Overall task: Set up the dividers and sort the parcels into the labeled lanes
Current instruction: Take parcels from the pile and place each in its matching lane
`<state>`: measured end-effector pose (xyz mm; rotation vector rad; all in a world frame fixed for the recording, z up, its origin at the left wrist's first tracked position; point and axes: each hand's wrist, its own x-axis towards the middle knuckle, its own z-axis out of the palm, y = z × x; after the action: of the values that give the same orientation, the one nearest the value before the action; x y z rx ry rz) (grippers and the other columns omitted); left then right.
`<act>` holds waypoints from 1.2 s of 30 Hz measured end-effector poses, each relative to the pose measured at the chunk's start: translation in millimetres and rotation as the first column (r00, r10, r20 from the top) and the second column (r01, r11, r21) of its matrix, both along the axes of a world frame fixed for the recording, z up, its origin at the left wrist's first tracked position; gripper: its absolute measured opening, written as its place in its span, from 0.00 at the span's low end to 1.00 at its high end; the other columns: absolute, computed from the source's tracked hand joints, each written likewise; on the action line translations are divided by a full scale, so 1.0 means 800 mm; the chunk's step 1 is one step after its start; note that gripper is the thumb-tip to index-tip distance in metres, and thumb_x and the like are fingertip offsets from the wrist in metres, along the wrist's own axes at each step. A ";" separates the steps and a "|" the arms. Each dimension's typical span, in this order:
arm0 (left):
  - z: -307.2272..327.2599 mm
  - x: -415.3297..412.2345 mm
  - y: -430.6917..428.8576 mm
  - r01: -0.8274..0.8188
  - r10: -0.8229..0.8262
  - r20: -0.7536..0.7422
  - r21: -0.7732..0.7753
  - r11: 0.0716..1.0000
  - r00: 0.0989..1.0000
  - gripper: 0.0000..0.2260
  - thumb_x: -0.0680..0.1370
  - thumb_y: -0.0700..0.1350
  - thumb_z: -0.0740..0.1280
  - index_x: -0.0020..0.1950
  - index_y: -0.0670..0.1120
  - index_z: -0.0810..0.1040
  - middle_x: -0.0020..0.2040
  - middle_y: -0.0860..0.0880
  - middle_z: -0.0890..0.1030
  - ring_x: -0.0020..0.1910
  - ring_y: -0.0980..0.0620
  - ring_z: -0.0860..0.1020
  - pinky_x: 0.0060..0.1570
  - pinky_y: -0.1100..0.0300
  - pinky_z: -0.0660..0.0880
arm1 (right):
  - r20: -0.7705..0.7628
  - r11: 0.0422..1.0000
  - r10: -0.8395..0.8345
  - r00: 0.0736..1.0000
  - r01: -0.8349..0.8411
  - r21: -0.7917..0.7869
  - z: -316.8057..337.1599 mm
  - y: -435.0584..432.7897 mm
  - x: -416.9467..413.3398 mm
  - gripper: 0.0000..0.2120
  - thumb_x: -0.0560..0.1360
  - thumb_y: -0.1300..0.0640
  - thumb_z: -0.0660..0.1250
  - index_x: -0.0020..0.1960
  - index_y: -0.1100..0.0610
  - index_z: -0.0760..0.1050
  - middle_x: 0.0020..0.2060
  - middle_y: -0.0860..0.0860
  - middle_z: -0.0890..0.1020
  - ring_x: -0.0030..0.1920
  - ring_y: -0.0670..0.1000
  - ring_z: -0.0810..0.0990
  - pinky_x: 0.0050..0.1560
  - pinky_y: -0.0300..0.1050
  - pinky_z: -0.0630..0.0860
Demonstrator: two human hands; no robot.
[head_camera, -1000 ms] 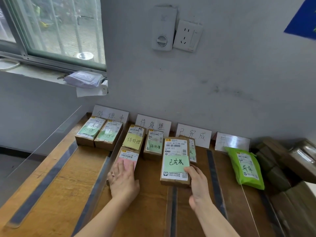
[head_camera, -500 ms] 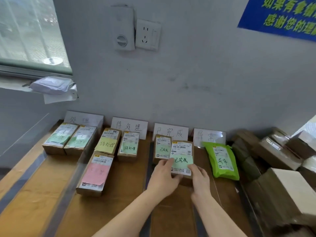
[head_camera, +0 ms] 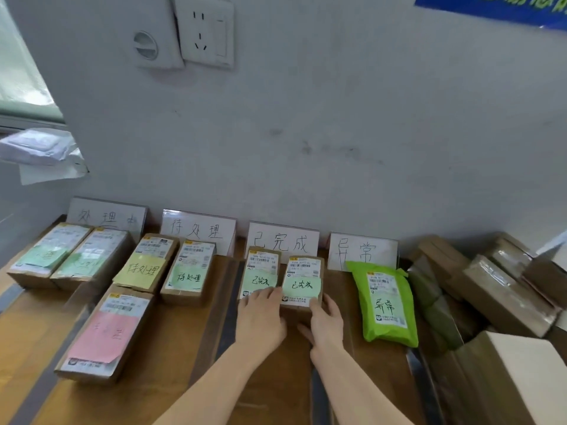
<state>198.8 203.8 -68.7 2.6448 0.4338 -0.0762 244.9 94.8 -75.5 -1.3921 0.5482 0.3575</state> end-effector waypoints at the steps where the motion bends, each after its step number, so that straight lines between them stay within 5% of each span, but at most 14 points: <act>1: -0.004 0.005 0.005 0.017 -0.013 -0.042 0.092 0.996 0.999 0.26 0.79 0.45 0.60 0.77 0.49 0.61 0.77 0.50 0.64 0.76 0.49 0.59 0.75 0.49 0.54 | -0.006 1.000 0.005 1.000 -0.005 -0.016 -0.005 0.002 0.004 0.22 0.81 0.59 0.63 0.74 0.52 0.67 0.64 0.56 0.76 0.57 0.55 0.75 0.55 0.55 0.80; 5: -0.018 0.015 0.018 0.088 -0.053 -0.154 0.227 0.970 0.987 0.23 0.80 0.42 0.59 0.76 0.46 0.63 0.79 0.47 0.57 0.78 0.46 0.54 0.76 0.46 0.51 | -0.023 0.996 0.027 0.999 -0.029 -0.088 -0.028 0.007 0.020 0.21 0.82 0.59 0.61 0.74 0.51 0.66 0.65 0.56 0.75 0.59 0.56 0.75 0.57 0.55 0.79; 14: -0.027 0.013 0.027 0.109 -0.091 -0.097 0.206 0.972 0.991 0.24 0.80 0.40 0.59 0.77 0.46 0.61 0.80 0.47 0.54 0.79 0.47 0.52 0.75 0.53 0.56 | 0.014 0.885 0.156 0.988 -0.133 -0.447 -0.042 0.012 0.038 0.21 0.83 0.62 0.56 0.75 0.53 0.66 0.69 0.55 0.75 0.69 0.59 0.72 0.66 0.52 0.71; 21: -0.023 0.014 0.030 0.134 -0.115 -0.106 0.194 0.972 0.988 0.23 0.81 0.41 0.61 0.76 0.47 0.63 0.80 0.47 0.54 0.79 0.47 0.52 0.75 0.52 0.57 | 0.034 0.631 0.452 0.891 -0.293 -0.719 -0.040 0.015 0.033 0.22 0.79 0.64 0.58 0.72 0.54 0.66 0.67 0.56 0.72 0.65 0.57 0.74 0.61 0.51 0.75; 26: -0.005 0.012 0.026 0.156 -0.129 -0.133 0.227 0.961 0.983 0.21 0.81 0.41 0.60 0.75 0.46 0.66 0.78 0.46 0.59 0.78 0.47 0.55 0.73 0.52 0.59 | -0.028 0.424 0.603 0.797 -0.350 -0.835 -0.013 0.006 0.023 0.25 0.79 0.61 0.60 0.75 0.53 0.61 0.77 0.57 0.59 0.75 0.58 0.62 0.67 0.50 0.70; 36: 0.070 -0.013 0.007 0.206 -0.172 -0.126 0.356 0.911 0.977 0.18 0.78 0.43 0.63 0.69 0.48 0.72 0.66 0.49 0.74 0.68 0.48 0.68 0.66 0.53 0.68 | 0.017 0.186 0.820 0.572 -0.238 -0.953 0.076 -0.046 -0.017 0.17 0.79 0.53 0.62 0.67 0.54 0.69 0.61 0.53 0.74 0.64 0.54 0.71 0.57 0.47 0.74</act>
<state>188.5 209.5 -12.5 3.0594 0.2357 -0.1957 230.9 58.3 -14.6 -2.6934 -0.4788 0.2126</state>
